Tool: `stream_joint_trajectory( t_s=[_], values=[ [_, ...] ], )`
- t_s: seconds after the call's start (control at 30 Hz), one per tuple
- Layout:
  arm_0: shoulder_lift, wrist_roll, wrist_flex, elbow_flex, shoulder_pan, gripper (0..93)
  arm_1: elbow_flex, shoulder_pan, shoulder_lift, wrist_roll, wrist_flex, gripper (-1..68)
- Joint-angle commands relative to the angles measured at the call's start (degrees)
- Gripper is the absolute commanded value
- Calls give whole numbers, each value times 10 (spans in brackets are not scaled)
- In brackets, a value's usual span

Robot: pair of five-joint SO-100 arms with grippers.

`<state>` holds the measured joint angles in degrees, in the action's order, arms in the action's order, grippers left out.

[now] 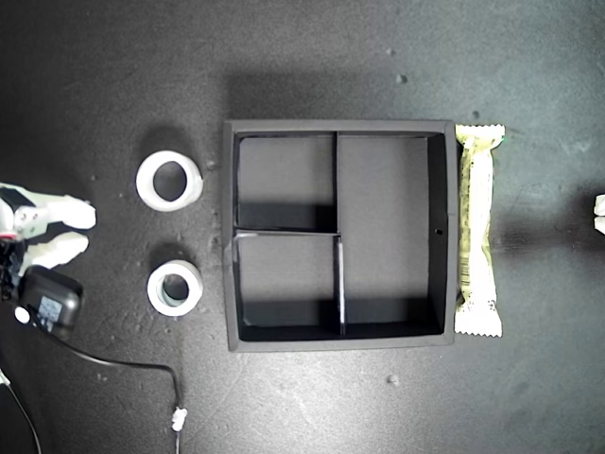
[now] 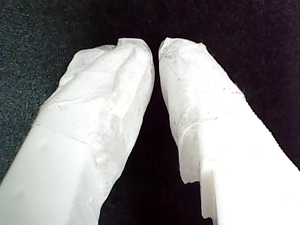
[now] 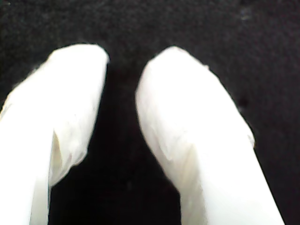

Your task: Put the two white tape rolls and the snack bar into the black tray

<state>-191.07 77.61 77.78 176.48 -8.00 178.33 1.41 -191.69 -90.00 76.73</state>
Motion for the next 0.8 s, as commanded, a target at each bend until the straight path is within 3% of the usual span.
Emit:
stream_joint_trajectory(
  t_s=[0.0,0.37,0.5,0.67,0.77],
  values=[
    [-29,1,22,33,-9,57,7,-2,-2,87,1,12],
    [-29,4,22,33,-9,57,7,-2,-2,87,1,12],
    [-29,76,22,33,-8,57,7,-1,-2,87,1,10],
    [-29,72,22,33,-10,64,7,16,-3,76,1,-1],
    [-29,87,18,33,-17,104,7,30,-3,-25,-3,-2]
  ],
)
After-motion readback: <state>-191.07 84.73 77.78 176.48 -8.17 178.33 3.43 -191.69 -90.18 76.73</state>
